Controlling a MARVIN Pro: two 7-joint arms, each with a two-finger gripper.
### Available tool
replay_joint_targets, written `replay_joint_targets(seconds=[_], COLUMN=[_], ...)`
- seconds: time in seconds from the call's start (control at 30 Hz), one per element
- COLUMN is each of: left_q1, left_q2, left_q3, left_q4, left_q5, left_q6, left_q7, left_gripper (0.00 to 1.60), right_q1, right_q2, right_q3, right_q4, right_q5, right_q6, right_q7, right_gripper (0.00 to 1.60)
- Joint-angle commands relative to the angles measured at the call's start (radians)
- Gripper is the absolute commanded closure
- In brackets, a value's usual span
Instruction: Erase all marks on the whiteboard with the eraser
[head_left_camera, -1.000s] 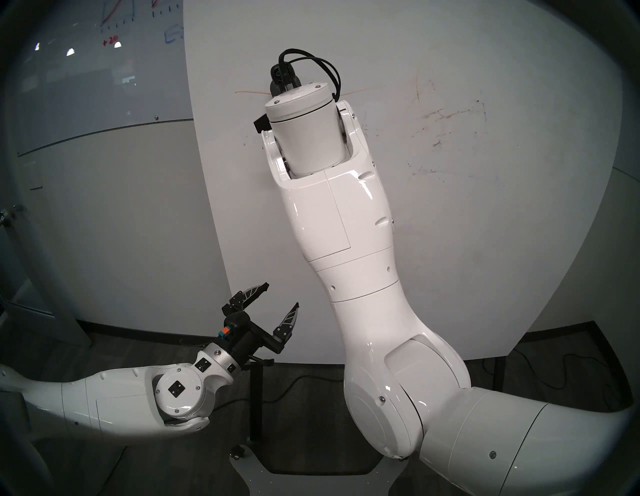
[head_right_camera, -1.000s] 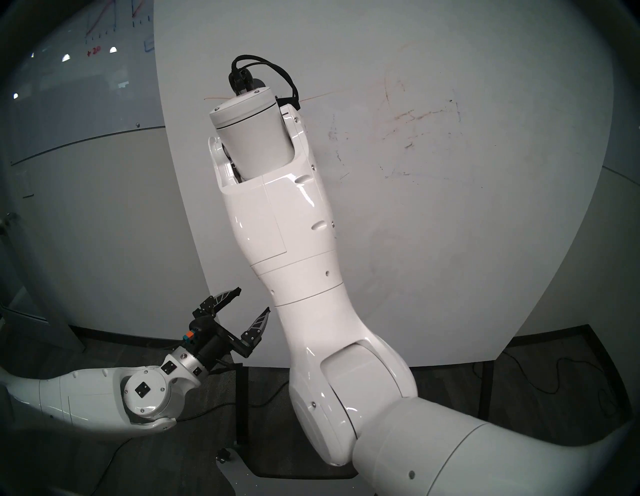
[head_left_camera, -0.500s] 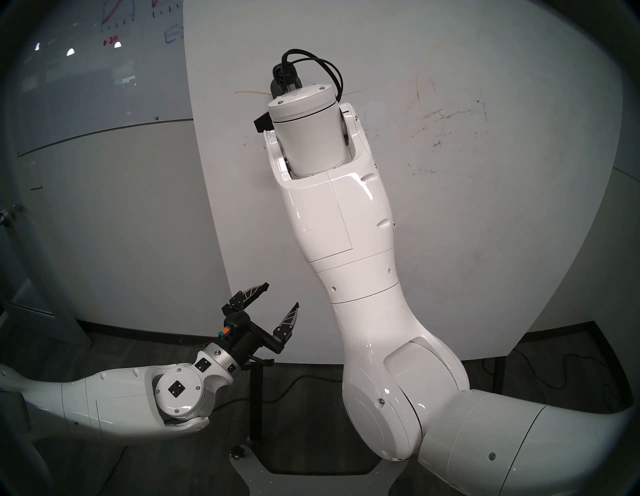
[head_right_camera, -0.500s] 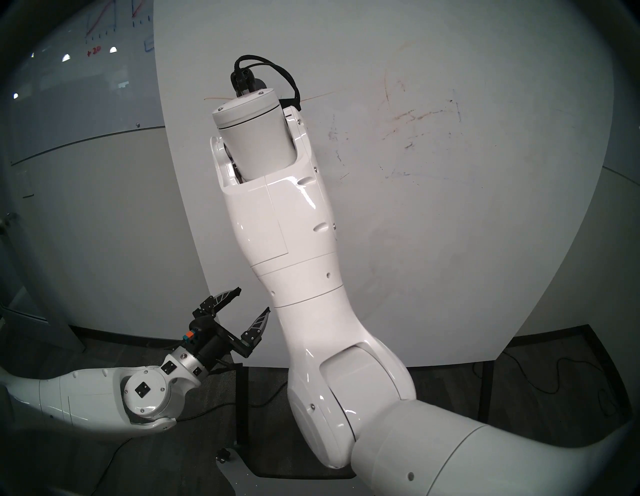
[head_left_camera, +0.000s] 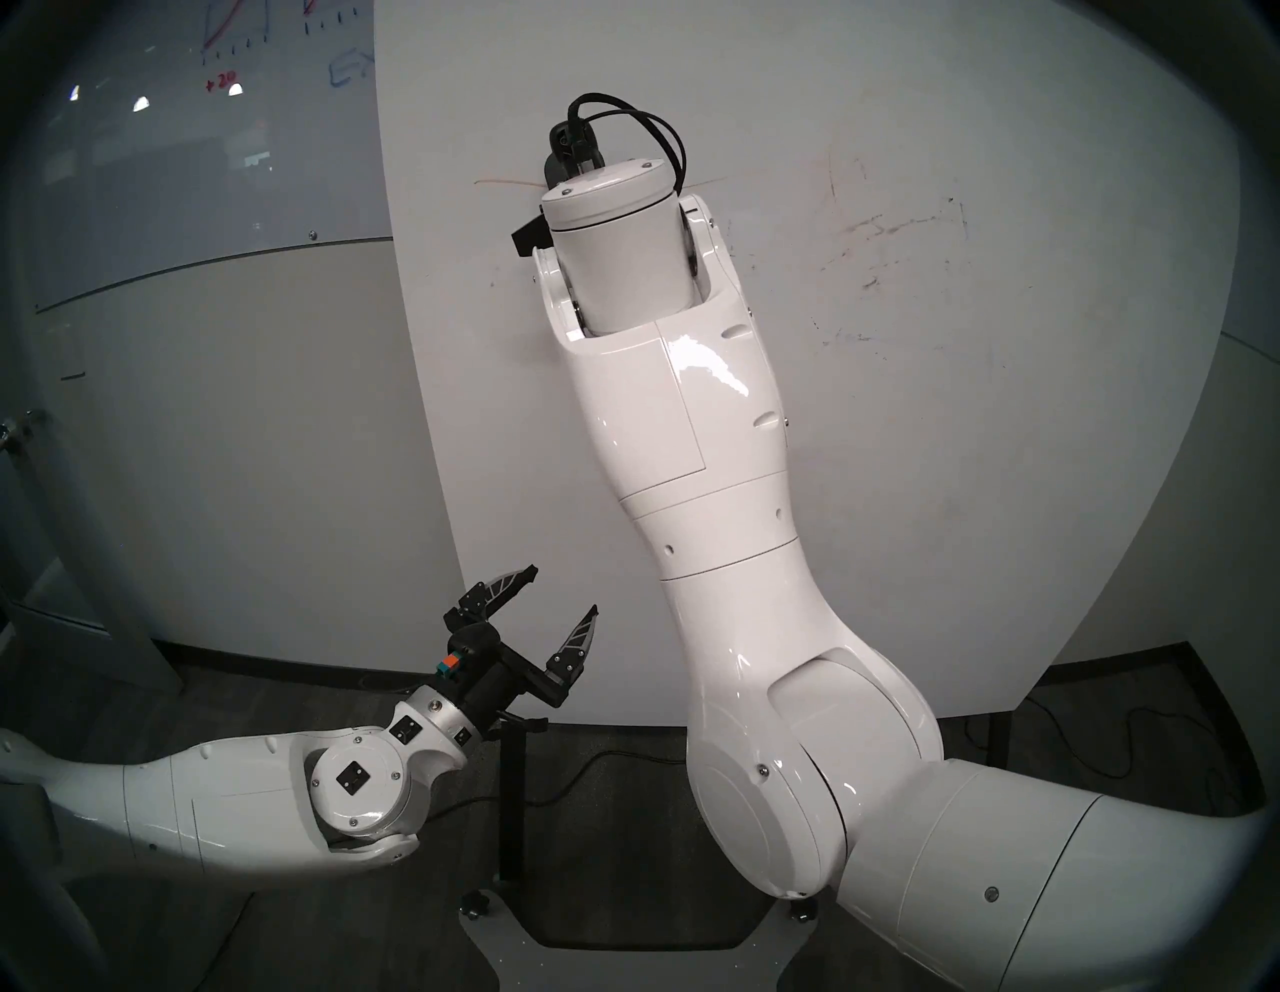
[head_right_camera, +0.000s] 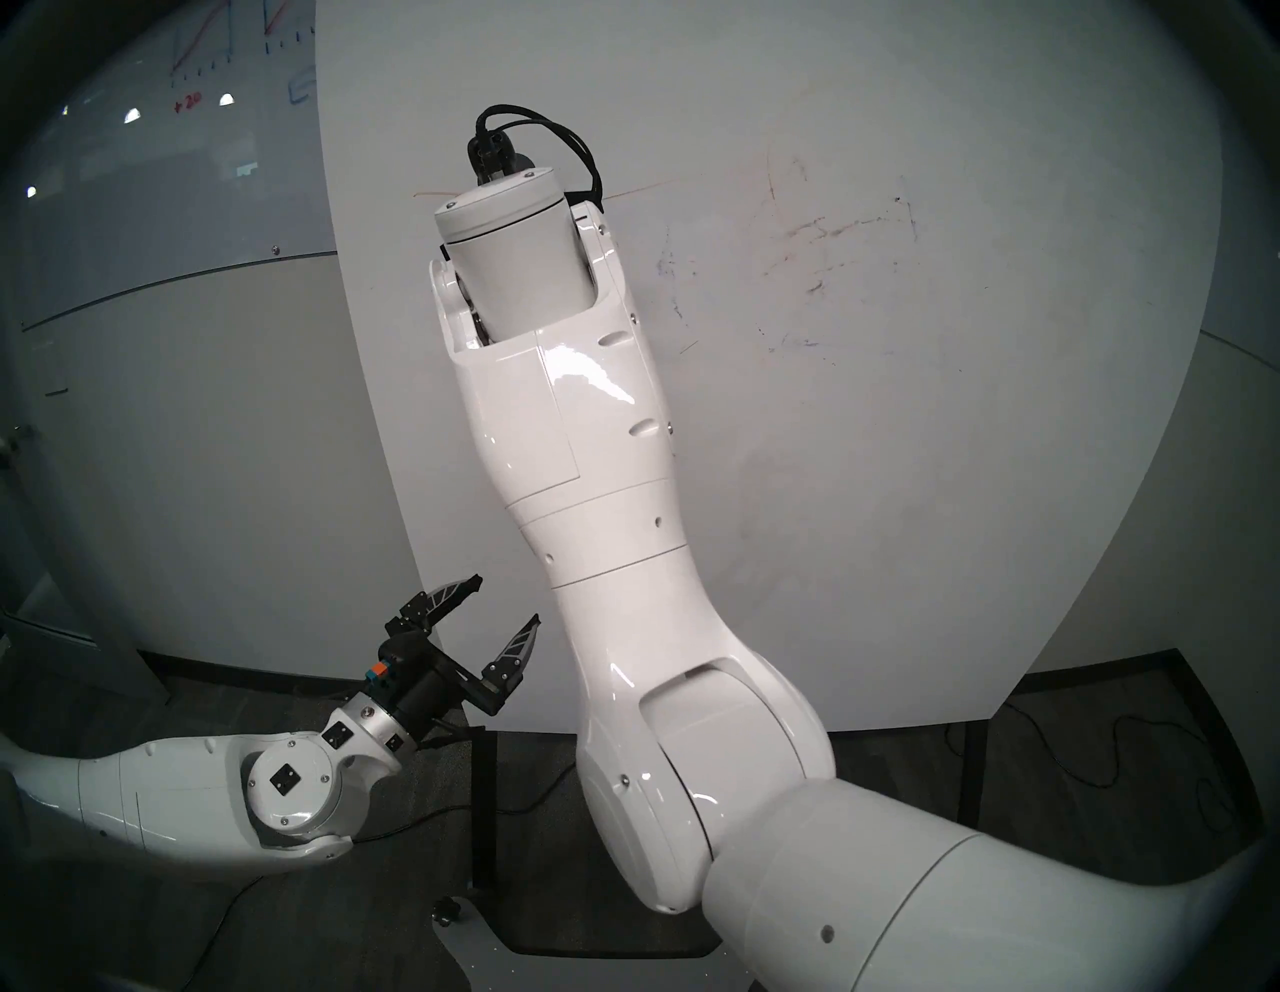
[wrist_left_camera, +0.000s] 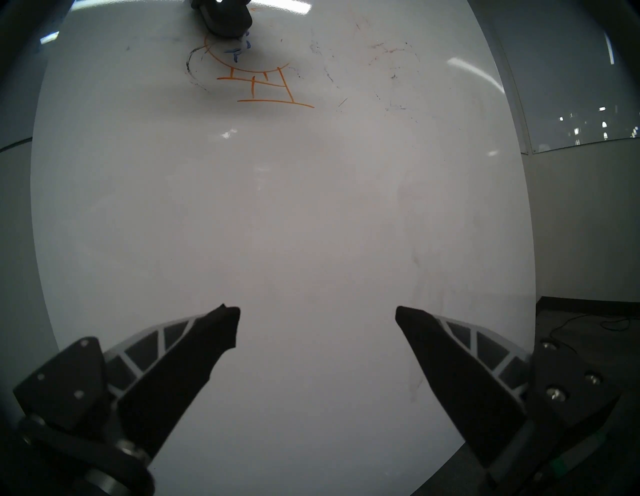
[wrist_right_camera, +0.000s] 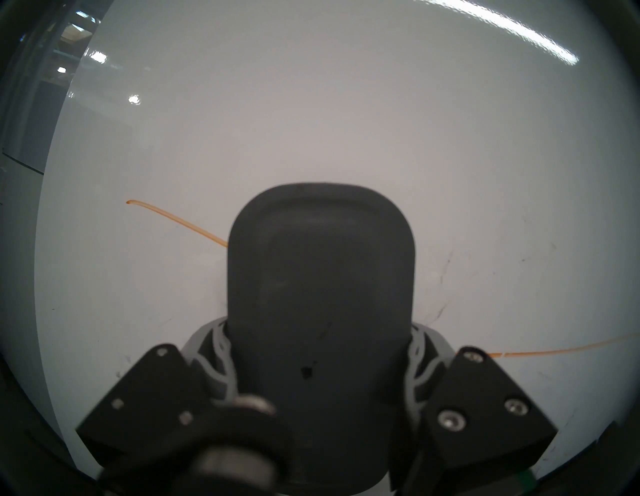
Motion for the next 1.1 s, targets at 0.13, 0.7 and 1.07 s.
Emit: replay_joint_targets(seconds=[0.13, 0.7, 1.07], left_q1=[-0.007, -0.007, -0.007], left_q2=[0.002, 0.002, 0.002], left_q3=[-0.009, -0.009, -0.009], left_q4=[-0.011, -0.011, -0.010], left_q5=[-0.003, -0.002, -0.002], left_q6=[-0.009, -0.009, -0.009], left_q7=[0.002, 0.002, 0.002], left_gripper=[0.00, 0.00, 0.00], right_q1=[0.051, 0.059, 0.058], right_q2=[0.001, 0.001, 0.001], right_q3=[0.019, 0.027, 0.024], right_q4=[0.049, 0.023, -0.004], right_q5=[0.020, 0.054, 0.072], right_q6=[-0.046, -0.070, -0.077], right_q7=[-0.016, -0.055, -0.079], right_gripper=[1.60, 1.60, 1.60])
